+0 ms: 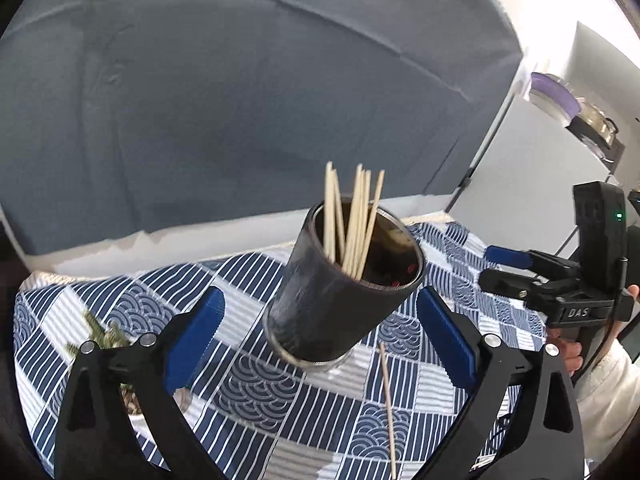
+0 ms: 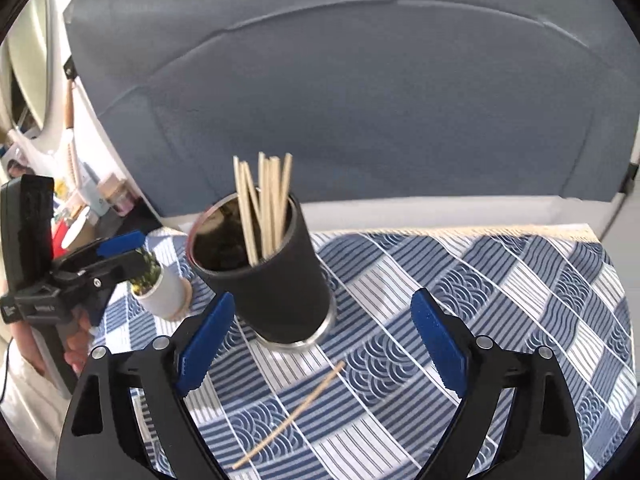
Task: Organize utensils
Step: 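Move both tools back down toward the last two wooden sticks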
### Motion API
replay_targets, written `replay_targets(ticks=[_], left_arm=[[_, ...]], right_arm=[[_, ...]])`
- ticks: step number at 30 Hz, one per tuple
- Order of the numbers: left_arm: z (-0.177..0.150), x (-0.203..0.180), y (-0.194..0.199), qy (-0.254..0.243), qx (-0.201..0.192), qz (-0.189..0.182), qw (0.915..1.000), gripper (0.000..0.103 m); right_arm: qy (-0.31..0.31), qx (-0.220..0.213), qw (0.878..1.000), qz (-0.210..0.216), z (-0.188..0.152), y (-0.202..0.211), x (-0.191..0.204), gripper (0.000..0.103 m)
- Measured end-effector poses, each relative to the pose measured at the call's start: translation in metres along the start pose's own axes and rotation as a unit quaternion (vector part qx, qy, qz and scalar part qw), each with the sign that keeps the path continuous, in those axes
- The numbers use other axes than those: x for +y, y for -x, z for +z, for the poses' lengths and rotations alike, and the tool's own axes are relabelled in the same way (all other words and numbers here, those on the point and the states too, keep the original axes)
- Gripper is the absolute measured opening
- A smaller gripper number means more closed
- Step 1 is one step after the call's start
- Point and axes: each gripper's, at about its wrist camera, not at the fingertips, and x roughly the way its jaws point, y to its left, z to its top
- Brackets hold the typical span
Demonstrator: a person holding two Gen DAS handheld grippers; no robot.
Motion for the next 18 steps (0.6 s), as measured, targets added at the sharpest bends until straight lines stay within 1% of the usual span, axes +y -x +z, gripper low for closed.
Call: replay_targets(ticks=[2, 7, 11, 16, 18], left_arm=[[-0.004, 0.001, 0.000, 0.005, 0.010, 0.000, 0.9999, 0.096], [-0.018, -0.005, 0.006, 0.009, 0.016, 0.008, 0.9998, 0.096], [-0.029, -0.016, 0.013, 0.001, 0.025, 0.019, 0.9995, 0.096], [-0.041, -0.032, 0.023, -0.006, 0.043, 0.028, 0.9987, 0.096], [-0.046, -0.040, 0.028, -0.017, 0.045, 0.040, 0.9981, 0.097]], right_arm=[[0.001, 0.004, 1.000, -0.004, -0.005, 0.006, -0.003, 0.086], [0.015, 0.010, 1.000, -0.008, -0.017, 0.020, -0.005, 0.086], [0.030, 0.006, 0.999, -0.008, -0.023, 0.037, -0.003, 0.086], [0.034, 0.005, 0.999, -0.003, -0.034, 0.058, -0.002, 0.087], [0.035, 0.008, 0.999, 0.000, -0.041, 0.067, -0.001, 0.087]])
